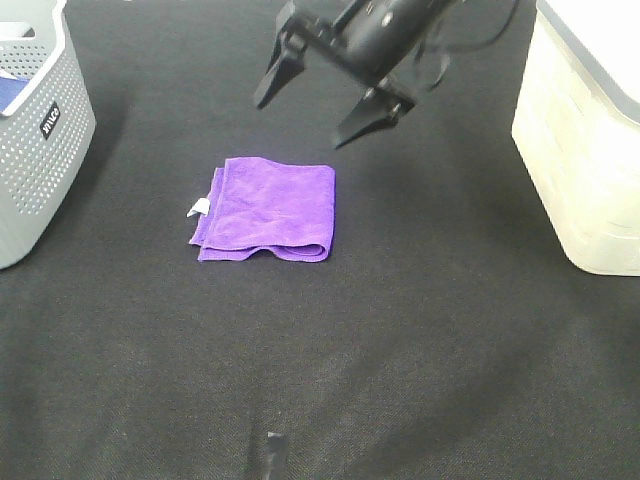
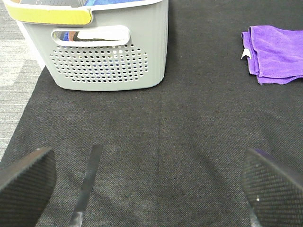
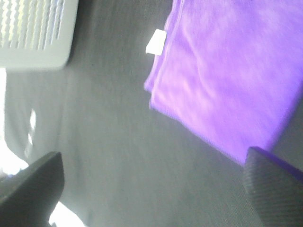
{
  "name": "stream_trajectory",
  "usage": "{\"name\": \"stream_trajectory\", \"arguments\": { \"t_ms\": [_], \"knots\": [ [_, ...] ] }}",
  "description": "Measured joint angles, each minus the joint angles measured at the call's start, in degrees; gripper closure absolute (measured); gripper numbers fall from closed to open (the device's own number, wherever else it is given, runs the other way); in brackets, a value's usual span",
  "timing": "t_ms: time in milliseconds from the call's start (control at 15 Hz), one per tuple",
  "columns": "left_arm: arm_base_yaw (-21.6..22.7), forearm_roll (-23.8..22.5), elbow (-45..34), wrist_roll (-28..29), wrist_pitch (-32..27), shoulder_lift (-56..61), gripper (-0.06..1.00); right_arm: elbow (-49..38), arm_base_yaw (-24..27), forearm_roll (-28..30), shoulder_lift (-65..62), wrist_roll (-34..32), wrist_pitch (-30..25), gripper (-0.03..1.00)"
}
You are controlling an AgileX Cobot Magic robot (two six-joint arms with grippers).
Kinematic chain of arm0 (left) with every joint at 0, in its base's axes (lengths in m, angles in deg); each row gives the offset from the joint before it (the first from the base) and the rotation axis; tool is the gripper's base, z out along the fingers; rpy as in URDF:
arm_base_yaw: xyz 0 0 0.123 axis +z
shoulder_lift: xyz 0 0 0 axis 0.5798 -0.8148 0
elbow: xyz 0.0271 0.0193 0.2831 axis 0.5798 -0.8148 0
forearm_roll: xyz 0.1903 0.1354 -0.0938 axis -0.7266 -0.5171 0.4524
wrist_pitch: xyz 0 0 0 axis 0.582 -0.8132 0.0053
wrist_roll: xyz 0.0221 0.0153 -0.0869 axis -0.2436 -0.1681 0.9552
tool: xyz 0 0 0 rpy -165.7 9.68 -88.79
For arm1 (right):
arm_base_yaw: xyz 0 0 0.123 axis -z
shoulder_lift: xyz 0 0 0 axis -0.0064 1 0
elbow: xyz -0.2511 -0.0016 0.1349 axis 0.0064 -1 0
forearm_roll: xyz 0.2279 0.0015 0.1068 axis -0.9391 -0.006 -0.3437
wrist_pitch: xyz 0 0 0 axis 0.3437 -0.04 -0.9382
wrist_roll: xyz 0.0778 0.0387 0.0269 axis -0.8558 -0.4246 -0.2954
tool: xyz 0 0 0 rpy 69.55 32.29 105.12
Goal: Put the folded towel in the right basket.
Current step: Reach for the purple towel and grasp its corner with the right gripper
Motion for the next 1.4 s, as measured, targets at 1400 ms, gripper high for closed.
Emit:
{"name": "stream_trajectory", "arguments": {
  "t_ms": [1400],
  "knots": [
    [0.0,-0.06,0.0,0.0,0.0,0.0,-0.04,2.01,2.92,-6.59,17.3,-1.72,10.83,0.03]
  ]
}}
